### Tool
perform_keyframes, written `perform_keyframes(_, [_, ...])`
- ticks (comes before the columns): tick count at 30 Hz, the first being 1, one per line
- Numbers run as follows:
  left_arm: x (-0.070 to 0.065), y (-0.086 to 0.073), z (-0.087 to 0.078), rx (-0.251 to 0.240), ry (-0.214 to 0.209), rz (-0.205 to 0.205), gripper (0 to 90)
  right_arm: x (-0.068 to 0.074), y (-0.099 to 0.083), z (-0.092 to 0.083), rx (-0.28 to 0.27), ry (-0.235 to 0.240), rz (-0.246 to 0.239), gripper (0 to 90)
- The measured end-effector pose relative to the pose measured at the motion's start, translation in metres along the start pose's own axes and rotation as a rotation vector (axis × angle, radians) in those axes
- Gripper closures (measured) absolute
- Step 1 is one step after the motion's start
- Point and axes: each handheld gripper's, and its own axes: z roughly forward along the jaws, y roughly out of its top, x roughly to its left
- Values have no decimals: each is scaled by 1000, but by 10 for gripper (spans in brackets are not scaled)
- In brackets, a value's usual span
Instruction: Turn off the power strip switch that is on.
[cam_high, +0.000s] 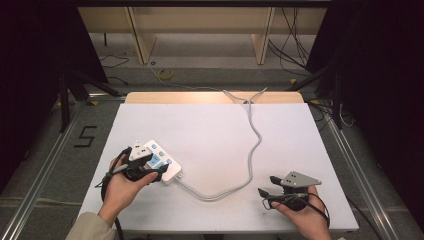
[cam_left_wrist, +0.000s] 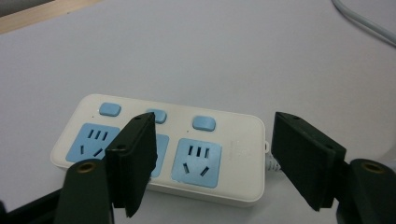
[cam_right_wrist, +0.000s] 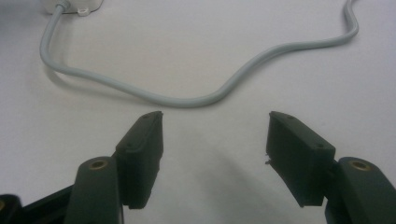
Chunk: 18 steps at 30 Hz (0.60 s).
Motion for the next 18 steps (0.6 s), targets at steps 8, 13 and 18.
perform_keyframes(8, [-1,-17,-6,-16,4,14,294,0,0,0,-3,2,-2,375])
perform_keyframes(13, [-1,-32,-12,-23,8,15,278,0,0,0,-4,3,-2,375])
perform_keyframes(18, [-1,-45,-17,-24,21,16,277,0,0,0,-4,3,-3,375])
